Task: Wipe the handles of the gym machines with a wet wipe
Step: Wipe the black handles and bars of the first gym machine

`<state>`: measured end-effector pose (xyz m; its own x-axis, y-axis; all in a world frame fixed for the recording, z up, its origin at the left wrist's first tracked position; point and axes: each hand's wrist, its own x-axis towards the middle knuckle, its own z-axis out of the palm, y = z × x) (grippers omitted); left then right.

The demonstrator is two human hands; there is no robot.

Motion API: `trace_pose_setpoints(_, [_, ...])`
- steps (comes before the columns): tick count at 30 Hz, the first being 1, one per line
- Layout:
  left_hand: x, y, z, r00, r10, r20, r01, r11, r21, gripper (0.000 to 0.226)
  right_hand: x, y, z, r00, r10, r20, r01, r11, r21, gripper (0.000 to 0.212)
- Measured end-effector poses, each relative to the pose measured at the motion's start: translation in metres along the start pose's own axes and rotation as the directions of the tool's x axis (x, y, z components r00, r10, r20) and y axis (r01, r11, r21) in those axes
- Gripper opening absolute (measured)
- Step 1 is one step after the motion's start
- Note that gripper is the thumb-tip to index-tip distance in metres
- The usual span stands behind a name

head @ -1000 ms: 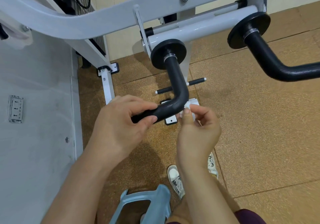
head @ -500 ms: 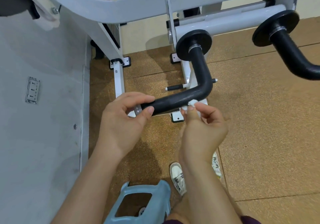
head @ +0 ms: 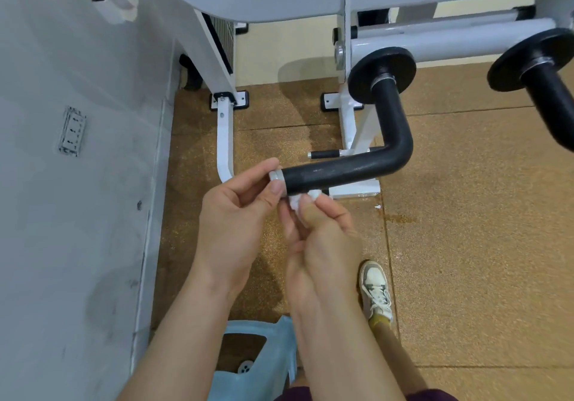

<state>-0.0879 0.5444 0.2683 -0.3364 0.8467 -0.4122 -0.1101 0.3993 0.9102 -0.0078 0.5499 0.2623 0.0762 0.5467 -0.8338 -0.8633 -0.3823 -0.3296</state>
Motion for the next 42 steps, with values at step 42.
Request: trace_pose_setpoints(42, [-0.036, 0.003, 0.000, 0.963, 0.118, -0.241, -0.097, 0.990, 0.097, 0.007, -0.025, -0.011, -0.005, 0.968, -0.033, 0.250, 0.161, 0.846, -0.509, 0.016])
